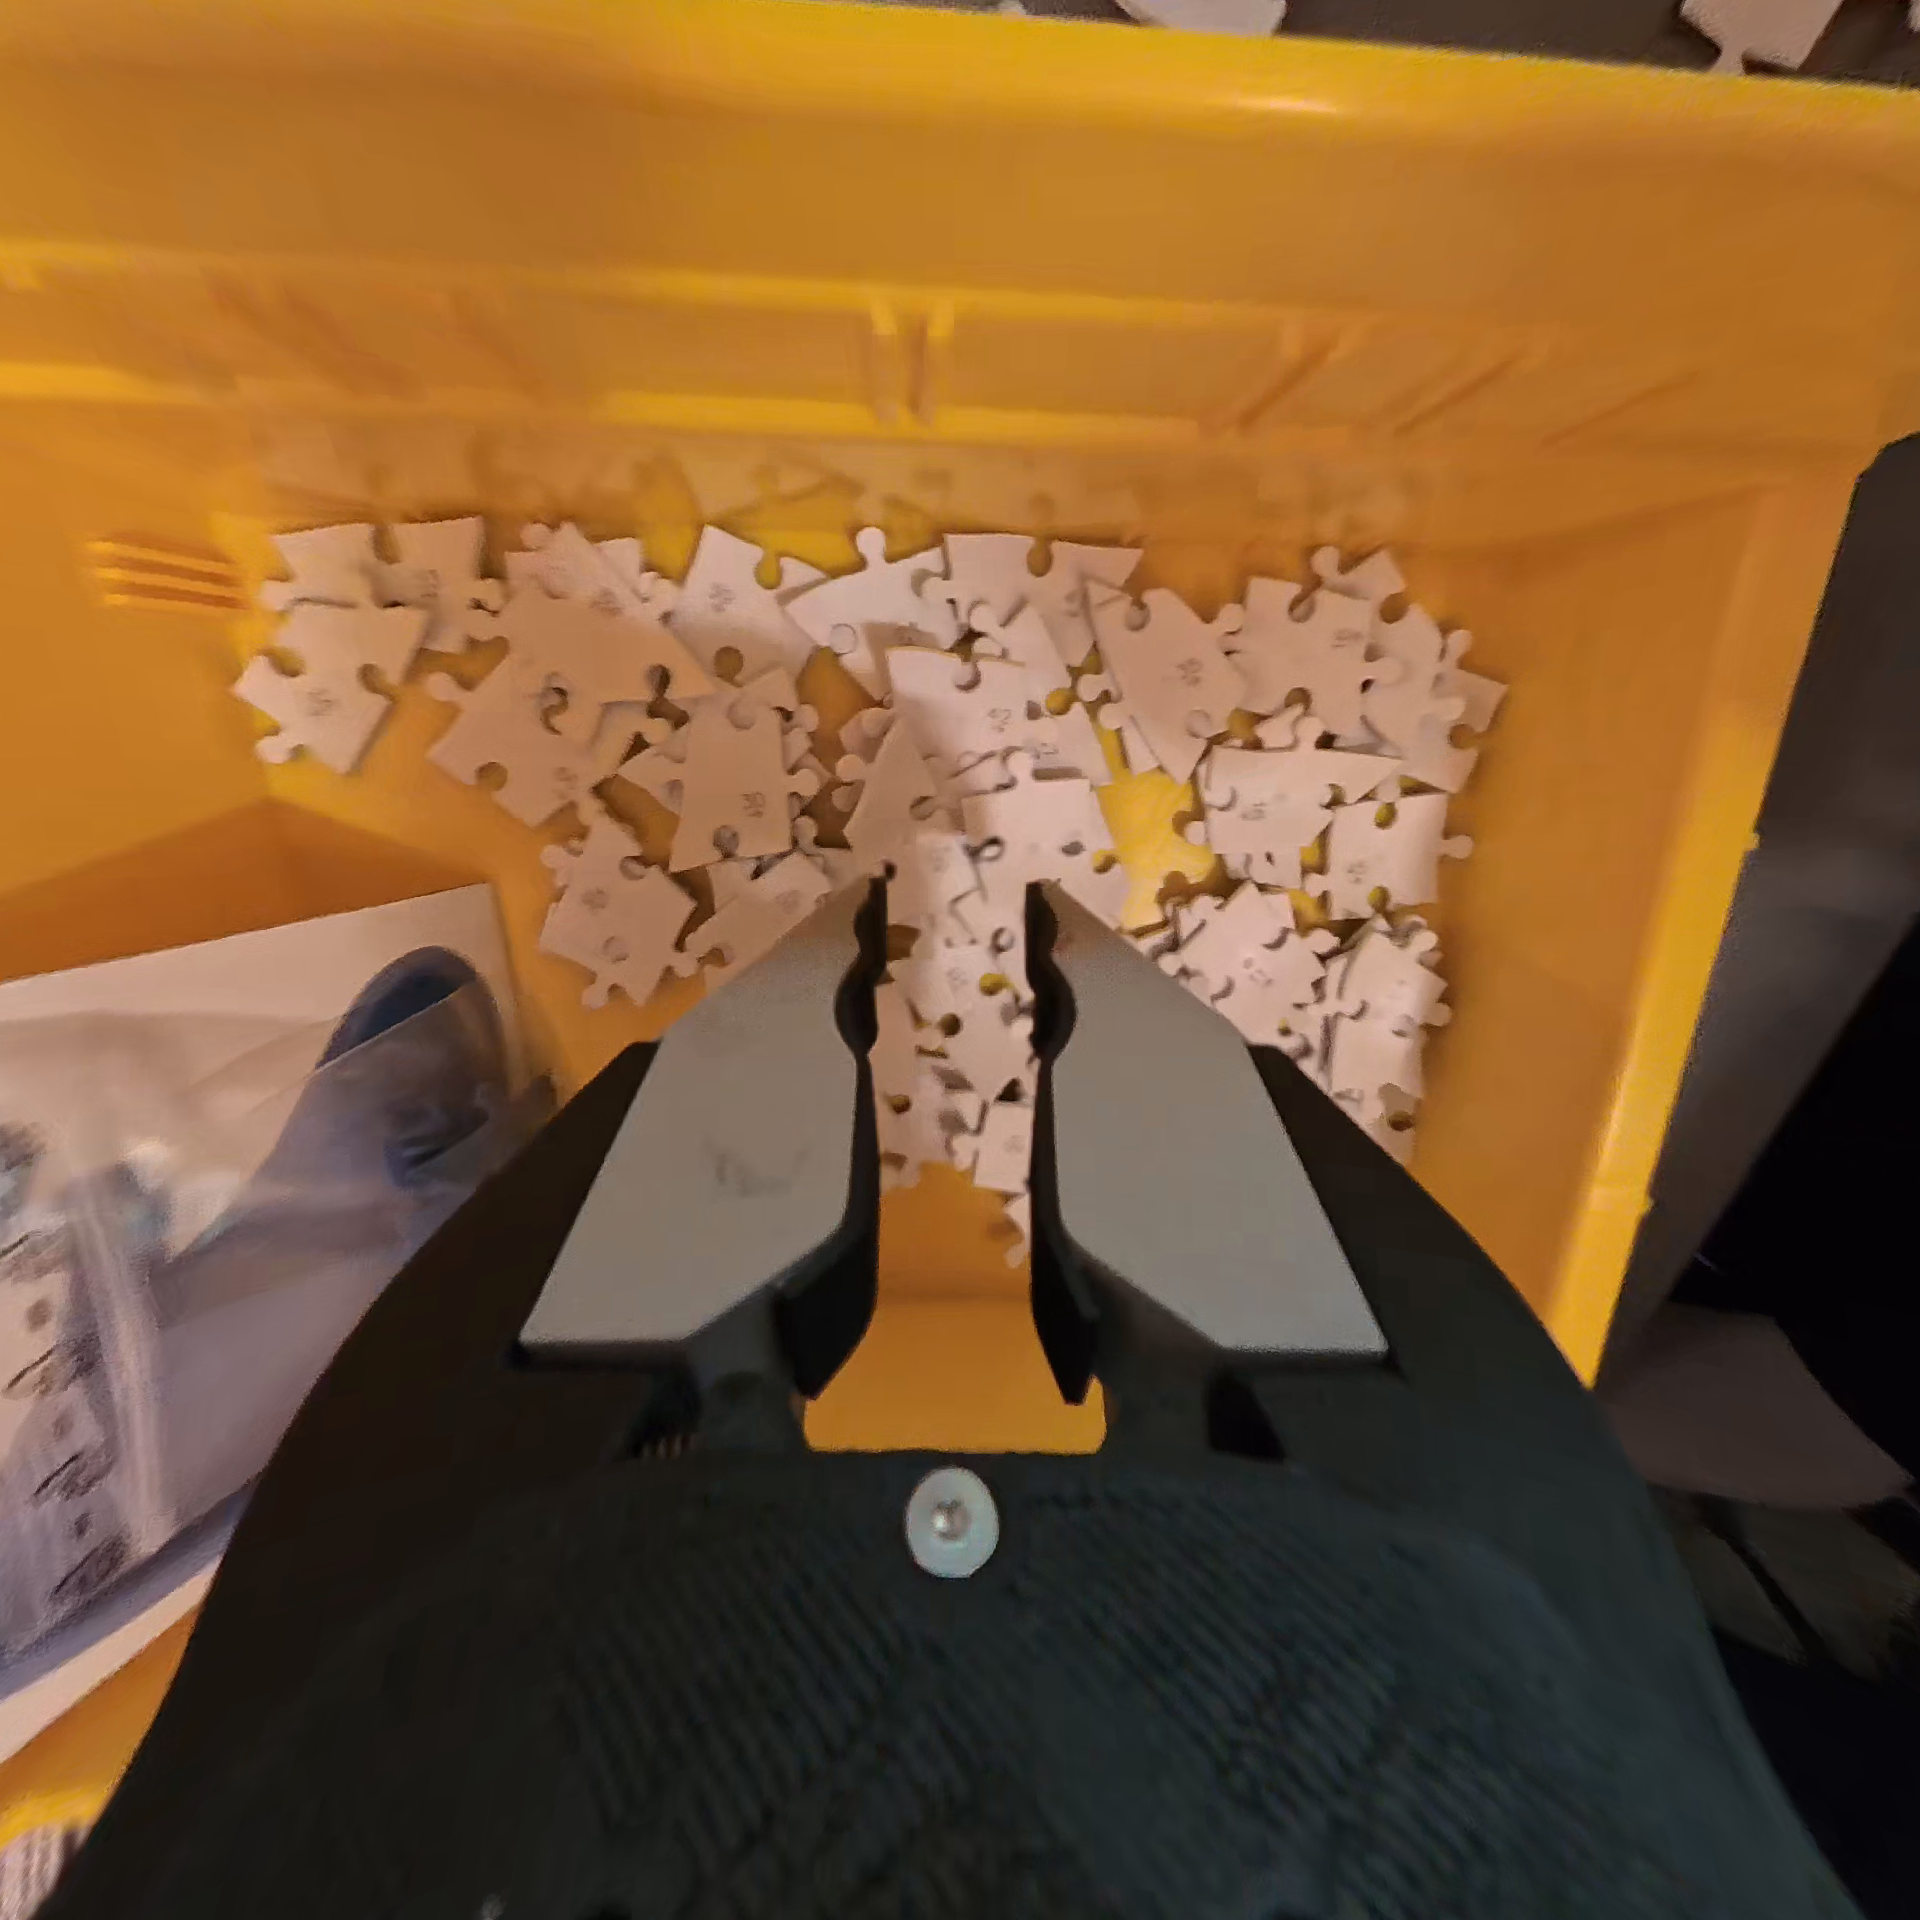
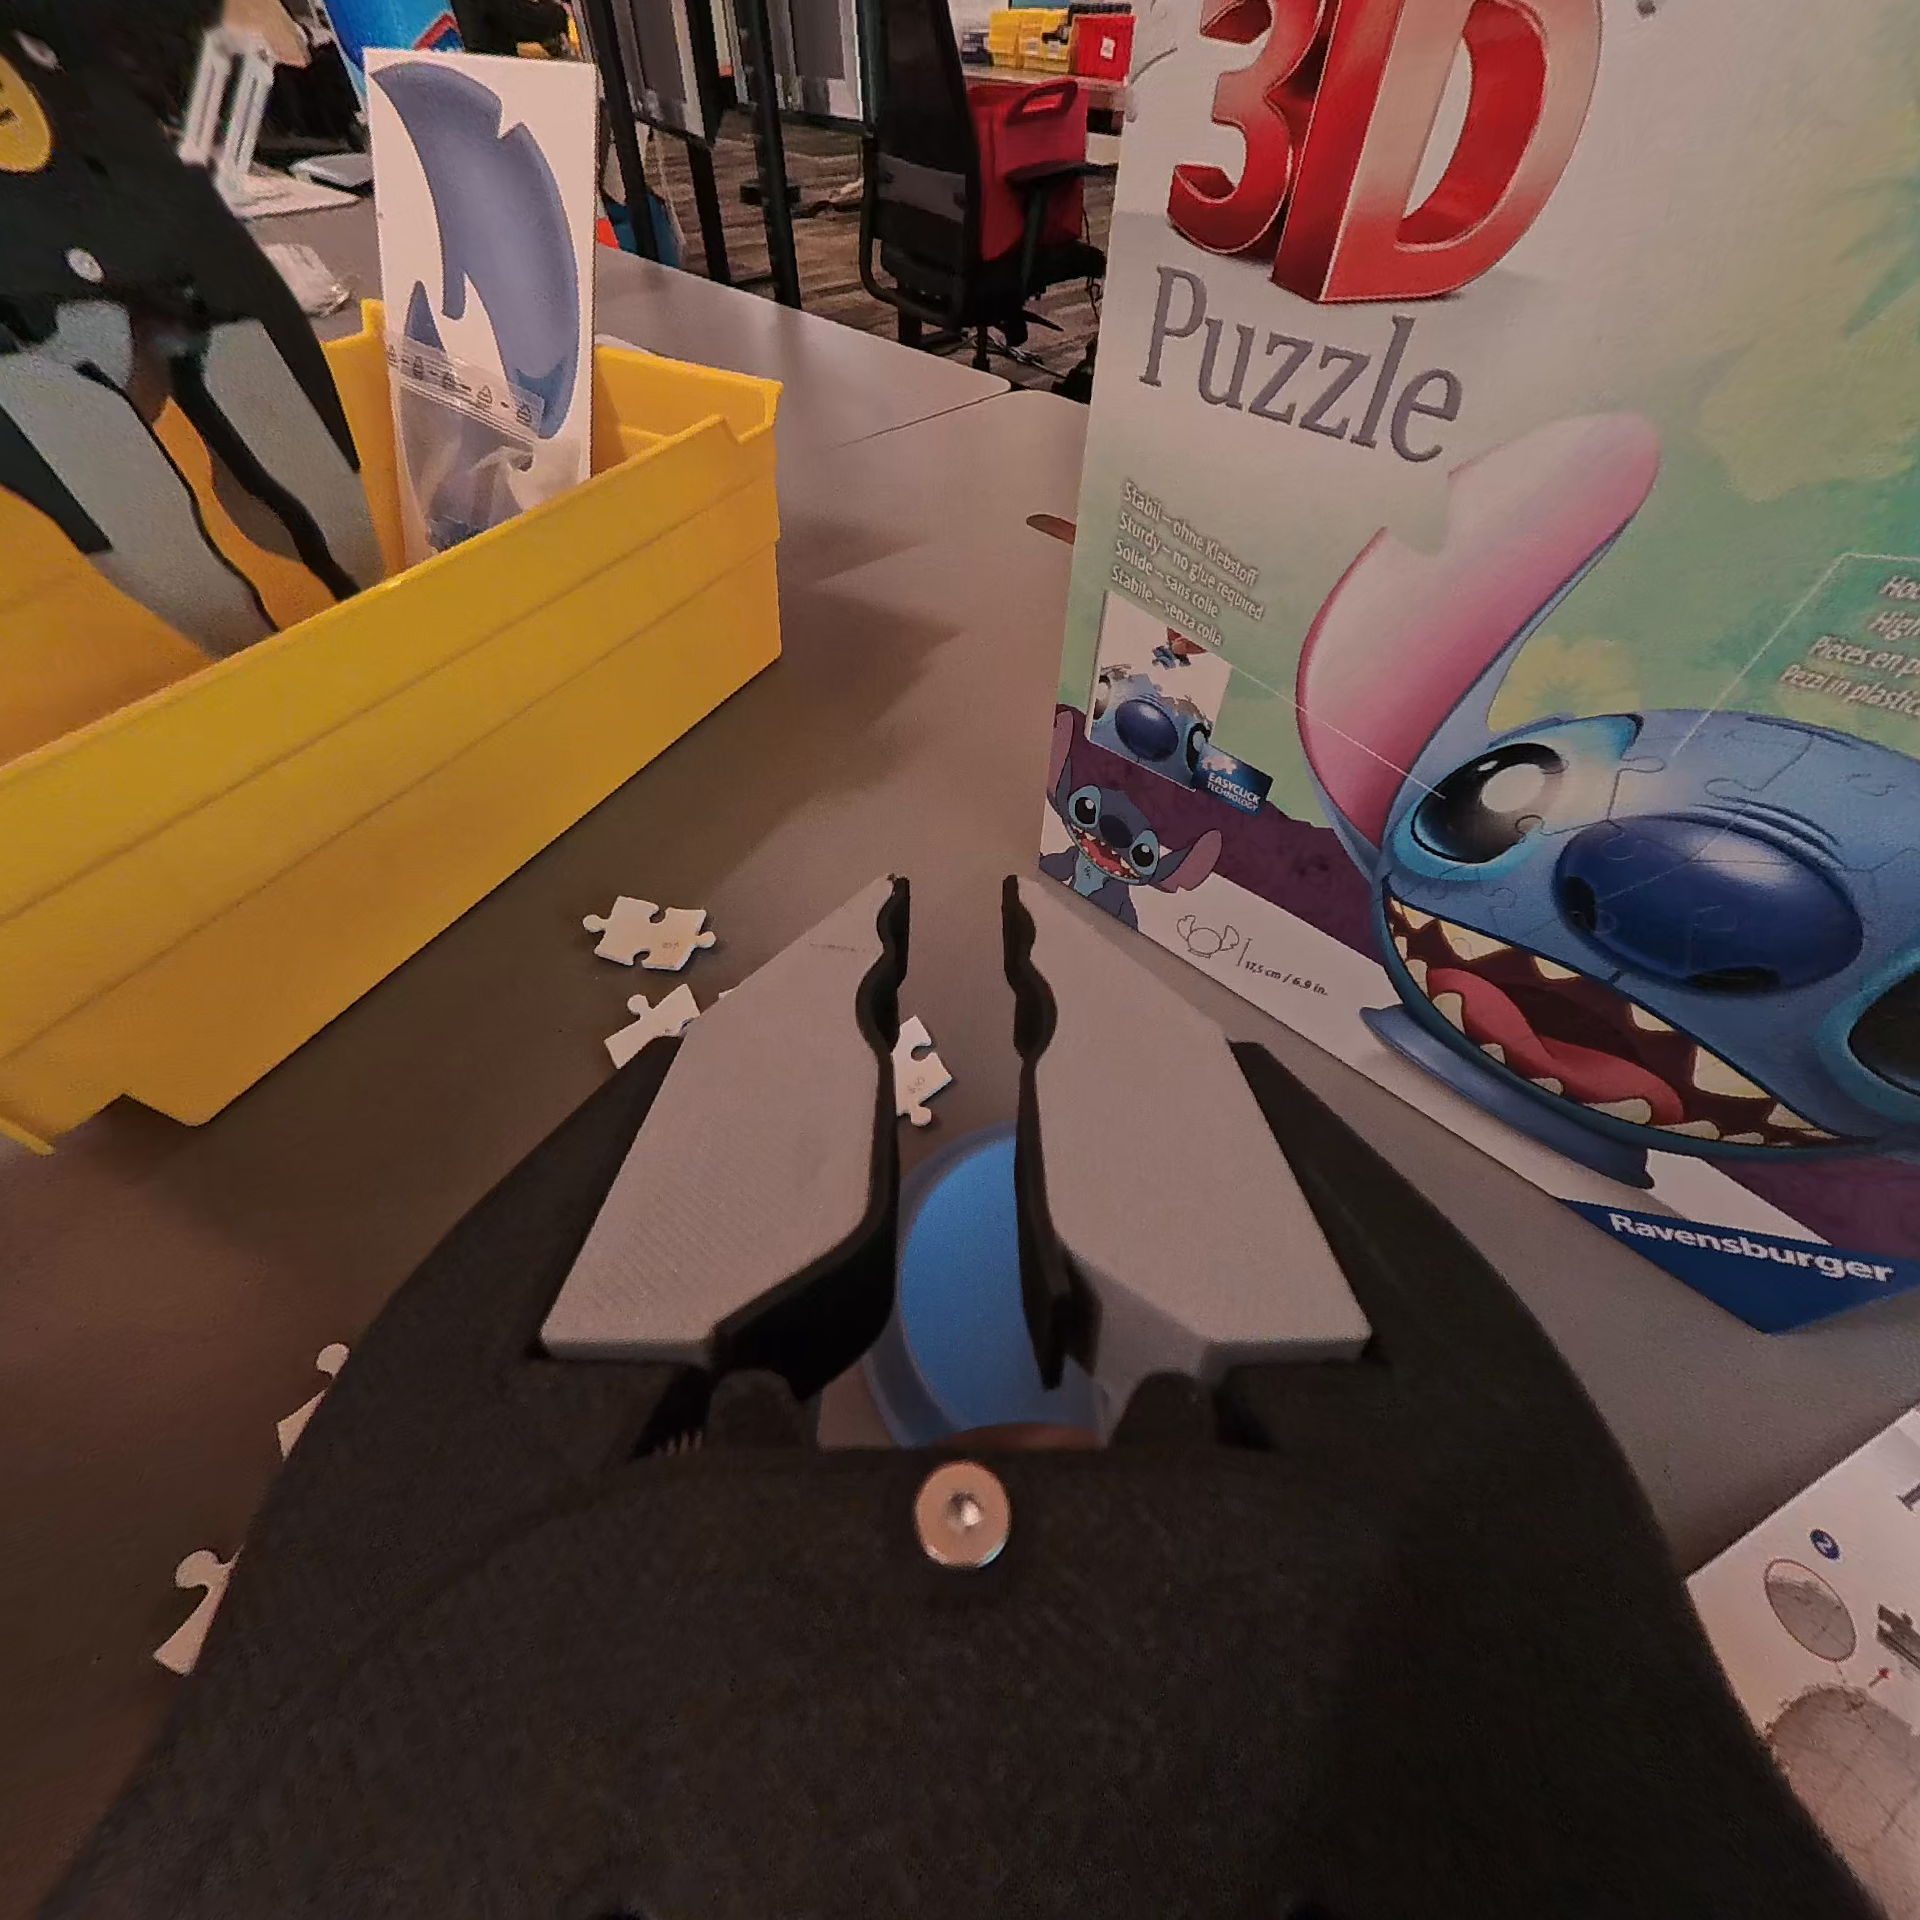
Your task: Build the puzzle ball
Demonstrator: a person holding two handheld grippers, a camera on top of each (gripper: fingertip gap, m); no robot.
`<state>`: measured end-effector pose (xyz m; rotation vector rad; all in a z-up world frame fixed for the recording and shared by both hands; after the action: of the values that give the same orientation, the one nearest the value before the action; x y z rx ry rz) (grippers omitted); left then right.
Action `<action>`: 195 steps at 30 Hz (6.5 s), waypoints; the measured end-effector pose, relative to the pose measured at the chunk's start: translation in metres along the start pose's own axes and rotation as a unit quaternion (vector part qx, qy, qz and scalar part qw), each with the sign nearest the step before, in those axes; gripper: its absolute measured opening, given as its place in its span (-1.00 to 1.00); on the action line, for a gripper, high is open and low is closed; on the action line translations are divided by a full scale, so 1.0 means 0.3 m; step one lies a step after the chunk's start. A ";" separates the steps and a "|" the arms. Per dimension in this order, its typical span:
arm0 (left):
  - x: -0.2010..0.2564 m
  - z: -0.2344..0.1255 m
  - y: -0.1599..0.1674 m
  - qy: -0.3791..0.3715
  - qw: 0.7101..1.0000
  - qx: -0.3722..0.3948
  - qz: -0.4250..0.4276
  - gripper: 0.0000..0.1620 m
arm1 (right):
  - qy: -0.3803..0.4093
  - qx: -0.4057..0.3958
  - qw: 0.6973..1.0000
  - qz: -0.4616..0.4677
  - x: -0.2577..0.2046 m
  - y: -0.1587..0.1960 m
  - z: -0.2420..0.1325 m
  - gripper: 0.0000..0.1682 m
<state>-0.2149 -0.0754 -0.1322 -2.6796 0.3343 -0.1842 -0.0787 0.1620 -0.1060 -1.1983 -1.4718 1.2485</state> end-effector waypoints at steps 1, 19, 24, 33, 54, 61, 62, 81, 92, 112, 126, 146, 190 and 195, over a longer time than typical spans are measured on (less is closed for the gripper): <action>-0.012 -0.018 0.001 -0.013 1.000 0.006 0.000 -0.70 | 0.001 0.001 1.000 -0.001 0.000 -0.001 0.000 -0.83; -0.005 -0.004 0.036 0.004 1.000 -0.026 0.004 -0.61 | 0.003 -0.004 1.000 -0.011 0.000 0.007 0.004 -0.84; 0.022 0.009 0.015 0.027 0.999 -0.015 0.008 -0.61 | -0.002 -0.008 1.000 -0.013 -0.009 0.013 0.009 -0.83; 0.068 0.092 0.004 0.035 0.998 -0.046 0.040 -0.74 | 0.001 -0.007 1.000 -0.016 -0.009 0.010 0.008 -0.84; -0.079 -0.013 -0.005 -0.042 0.999 0.014 0.000 -0.70 | 0.000 -0.009 1.000 -0.018 -0.010 0.013 0.010 -0.84; 0.046 0.062 -0.001 0.042 0.997 -0.025 0.063 -0.68 | 0.000 -0.008 1.000 -0.018 -0.011 0.010 0.009 -0.84; 0.054 0.072 0.012 0.052 0.996 -0.038 0.067 -0.69 | -0.001 -0.008 1.000 -0.018 -0.012 0.010 0.009 -0.84; 0.035 0.020 0.027 0.091 0.995 -0.025 0.026 -0.65 | -0.004 -0.009 1.000 -0.020 -0.015 0.010 0.009 -0.84; -0.060 0.054 0.040 0.013 0.999 -0.042 0.004 -1.00 | -0.003 -0.005 1.000 -0.021 -0.016 0.004 0.005 -0.84; 0.050 0.031 0.024 0.108 0.993 -0.023 0.030 -0.70 | -0.002 -0.004 1.000 -0.020 -0.012 0.001 0.002 -0.84; -0.041 0.059 0.041 0.008 0.998 -0.053 0.022 -1.00 | 0.001 -0.004 1.000 -0.017 -0.005 0.002 0.001 -0.84; -0.137 -0.034 0.060 -0.073 0.997 -0.034 0.000 -0.82 | 0.005 -0.006 1.000 -0.017 0.003 0.005 0.000 -0.85; -0.083 -0.043 0.017 -0.011 1.000 0.013 -0.002 -0.72 | -0.002 -0.007 1.000 -0.026 -0.013 0.002 0.001 -0.85; -0.156 -0.070 0.014 -0.042 0.997 0.045 -0.044 -0.70 | -0.001 -0.009 1.000 -0.025 -0.011 0.005 0.003 -0.85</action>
<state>-0.2646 -0.0752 -0.1187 -2.6059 0.1773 -0.1090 -0.0787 0.1586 -0.1077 -1.1649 -1.5096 1.2051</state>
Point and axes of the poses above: each gripper's, where its closed fingertips meet, z out along the fingers, y out of its underside, x = y × z across the jaws, the point moved 5 cm from there along -z, back along the fingers, and after that the axes turned 9 degrees about x, right-handed, at the moved point
